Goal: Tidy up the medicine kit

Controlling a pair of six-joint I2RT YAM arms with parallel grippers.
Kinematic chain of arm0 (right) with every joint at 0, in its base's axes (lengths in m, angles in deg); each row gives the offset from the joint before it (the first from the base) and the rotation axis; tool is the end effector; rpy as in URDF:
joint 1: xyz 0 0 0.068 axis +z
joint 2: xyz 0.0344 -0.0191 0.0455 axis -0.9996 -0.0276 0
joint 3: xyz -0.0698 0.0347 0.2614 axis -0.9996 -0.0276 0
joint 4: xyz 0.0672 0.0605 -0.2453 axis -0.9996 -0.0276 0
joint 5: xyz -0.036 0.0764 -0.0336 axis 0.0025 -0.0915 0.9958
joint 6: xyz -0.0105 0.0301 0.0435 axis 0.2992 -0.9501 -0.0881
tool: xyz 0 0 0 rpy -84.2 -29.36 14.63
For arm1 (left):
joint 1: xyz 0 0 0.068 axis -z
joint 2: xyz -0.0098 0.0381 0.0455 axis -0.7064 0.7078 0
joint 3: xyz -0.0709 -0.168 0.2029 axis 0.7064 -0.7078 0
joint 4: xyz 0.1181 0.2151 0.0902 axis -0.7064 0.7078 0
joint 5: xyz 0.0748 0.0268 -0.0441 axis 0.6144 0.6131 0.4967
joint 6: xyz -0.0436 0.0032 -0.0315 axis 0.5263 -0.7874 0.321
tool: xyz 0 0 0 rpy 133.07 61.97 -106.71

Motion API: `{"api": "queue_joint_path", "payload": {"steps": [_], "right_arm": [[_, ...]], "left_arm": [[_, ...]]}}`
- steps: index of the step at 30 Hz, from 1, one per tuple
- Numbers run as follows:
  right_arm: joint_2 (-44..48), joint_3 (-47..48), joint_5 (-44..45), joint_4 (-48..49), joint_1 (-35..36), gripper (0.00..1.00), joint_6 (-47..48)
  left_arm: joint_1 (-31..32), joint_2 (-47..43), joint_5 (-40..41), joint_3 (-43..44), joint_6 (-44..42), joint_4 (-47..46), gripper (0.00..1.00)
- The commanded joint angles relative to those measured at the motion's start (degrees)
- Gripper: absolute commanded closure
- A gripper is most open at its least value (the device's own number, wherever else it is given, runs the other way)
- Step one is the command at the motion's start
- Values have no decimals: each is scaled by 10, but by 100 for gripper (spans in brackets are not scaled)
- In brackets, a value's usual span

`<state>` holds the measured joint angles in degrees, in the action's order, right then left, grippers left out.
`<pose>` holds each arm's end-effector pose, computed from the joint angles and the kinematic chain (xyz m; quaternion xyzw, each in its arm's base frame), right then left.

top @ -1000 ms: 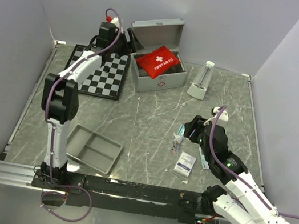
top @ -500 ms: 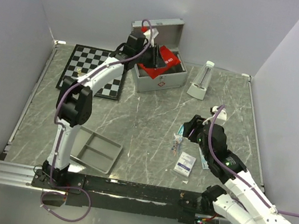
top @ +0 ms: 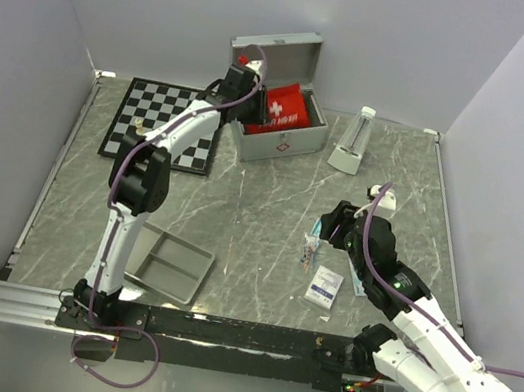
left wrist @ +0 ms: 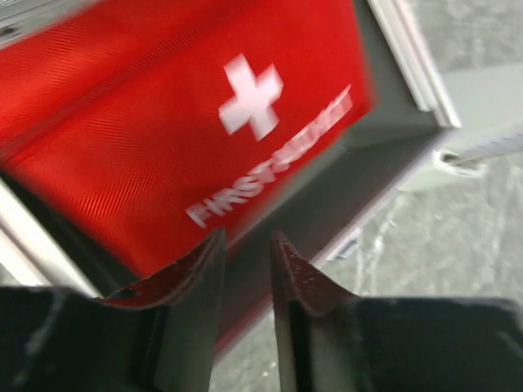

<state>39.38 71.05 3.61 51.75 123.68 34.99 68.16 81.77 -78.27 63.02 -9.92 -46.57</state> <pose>0.1498 0.0915 0.2809 0.0334 0.8268 0.1602 0.5381 0.4945 -0.2188 0.2610 0.0115 0.8739 -0.2733 0.4018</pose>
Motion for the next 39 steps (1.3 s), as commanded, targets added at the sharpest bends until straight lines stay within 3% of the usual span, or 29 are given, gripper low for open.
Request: {"api": "queue_joint_path", "payload": {"steps": [1, 5, 8, 15, 20, 27, 32, 39], "right_arm": [[2, -5, 9, 15, 1, 39, 2], [-1, -7, 5, 21, 0, 39, 1], [-7, -6, 3, 25, 0, 39, 2], [-12, -4, -2, 24, 0, 39, 2], [-7, 3, -3, 14, -1, 39, 4], [6, 18, -7, -1, 0, 39, 6], [6, 17, -4, -5, 0, 39, 7], [5, 25, -11, -7, 0, 39, 5]], "left_arm": [[-19, -31, 64, -33, -13, -38, 62], [-26, -110, 20, -133, -1, -173, 42], [-8, -134, -24, -165, -14, -228, 33], [33, -78, -19, -73, -77, -174, 27], [46, -51, -7, -91, -120, -193, 21], [53, -6, 67, -59, -123, -190, 19], [61, 14, 67, -39, -130, -171, 22], [69, -24, 39, -107, -141, -167, 32]]}}
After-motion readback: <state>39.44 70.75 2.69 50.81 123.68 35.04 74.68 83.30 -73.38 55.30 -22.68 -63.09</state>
